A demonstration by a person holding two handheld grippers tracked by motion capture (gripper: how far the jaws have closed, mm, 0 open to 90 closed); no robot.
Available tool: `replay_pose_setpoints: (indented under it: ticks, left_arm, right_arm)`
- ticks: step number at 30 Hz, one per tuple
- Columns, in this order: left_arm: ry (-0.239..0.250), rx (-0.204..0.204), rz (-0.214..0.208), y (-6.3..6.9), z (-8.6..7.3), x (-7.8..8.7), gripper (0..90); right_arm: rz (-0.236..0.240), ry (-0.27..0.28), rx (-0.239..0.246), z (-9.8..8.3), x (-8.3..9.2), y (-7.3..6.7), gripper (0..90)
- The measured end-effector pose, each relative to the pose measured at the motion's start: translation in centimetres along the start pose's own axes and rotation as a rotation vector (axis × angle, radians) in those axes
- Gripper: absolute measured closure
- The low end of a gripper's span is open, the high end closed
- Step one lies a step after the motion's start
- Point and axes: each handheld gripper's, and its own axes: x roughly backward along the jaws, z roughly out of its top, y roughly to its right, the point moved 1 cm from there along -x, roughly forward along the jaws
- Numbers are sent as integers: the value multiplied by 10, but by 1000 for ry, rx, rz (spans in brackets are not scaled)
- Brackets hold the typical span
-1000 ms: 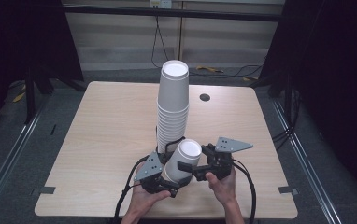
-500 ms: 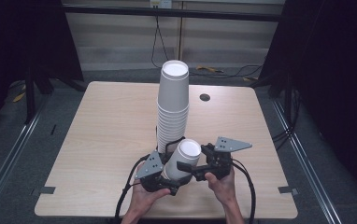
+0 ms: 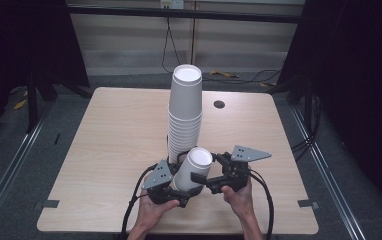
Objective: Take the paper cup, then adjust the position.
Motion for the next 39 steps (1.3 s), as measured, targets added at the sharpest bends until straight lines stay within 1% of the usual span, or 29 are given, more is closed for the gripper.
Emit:
replay_pose_setpoints:
  ticks: [1,2,4,6,8,9,11,14,18,20,22,24,27,30,33,35,37,39]
  left_arm:
    - [-8,-3,0,0,0,1,143]
    - [-3,4,2,0,1,2,143]
    - [-4,1,10,0,1,3,144]
    - [-8,-3,12,0,2,3,144]
    - [-18,-6,10,-1,3,4,144]
    - [-20,-11,15,-2,3,5,144]
    - [-23,-4,13,-3,3,6,144]
    - [-39,-12,19,-5,2,8,145]
    - [-50,-9,15,-7,2,11,146]
    - [-63,-9,12,-8,3,12,146]
    - [-67,-10,8,-9,3,13,146]
    - [-83,-19,8,-10,4,15,147]
    - [-95,-22,6,-11,5,17,146]
    - [-116,-34,1,-13,5,19,147]
    - [-141,-52,-3,-13,6,19,148]
    - [-154,-56,-7,-13,5,18,147]
    - [-179,-59,2,-13,5,18,147]
    - [-202,-68,2,-13,4,18,147]
  right_arm:
    - [-3,0,3,0,1,1,138]
    - [-5,-1,0,0,2,1,138]
    - [8,16,-11,0,4,2,138]
    - [1,19,-8,0,5,3,138]
    - [-2,18,-5,0,7,3,139]
    - [-7,17,-4,0,8,3,139]
    - [-12,16,2,1,9,4,139]
    - [-20,13,3,0,12,5,139]
    - [-28,3,9,-1,14,5,139]
    - [-34,1,9,-2,16,5,139]
    - [-49,-7,8,-3,19,5,142]
    - [-56,-9,4,-4,21,6,152]
    - [-80,-32,15,-4,24,8,158]
    - [-102,-40,42,-4,26,8,169]
    - [-118,-69,53,-4,27,10,169]
    - [-129,-91,50,-5,28,10,169]
    - [-125,-104,51,-6,28,11,169]
    - [-131,-132,58,-6,28,11,169]
